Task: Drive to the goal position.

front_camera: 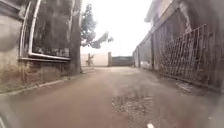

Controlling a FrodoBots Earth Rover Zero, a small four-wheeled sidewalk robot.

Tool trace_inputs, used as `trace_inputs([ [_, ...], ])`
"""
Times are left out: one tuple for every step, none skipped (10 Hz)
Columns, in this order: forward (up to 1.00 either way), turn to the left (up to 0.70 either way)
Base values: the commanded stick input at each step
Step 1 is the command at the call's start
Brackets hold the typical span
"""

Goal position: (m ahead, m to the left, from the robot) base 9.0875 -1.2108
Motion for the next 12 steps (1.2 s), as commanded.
trace_inputs([
  [0.85, 0.00],
  [0.85, 0.00],
  [0.85, 0.00],
  [0.85, -0.07],
  [0.85, -0.27],
  [0.85, -0.18],
  [0.85, 0.00],
  [0.85, 0.00],
  [0.85, 0.00],
  [0.85, 0.00],
  [0.85, 0.00],
  [0.85, 0.00],
])
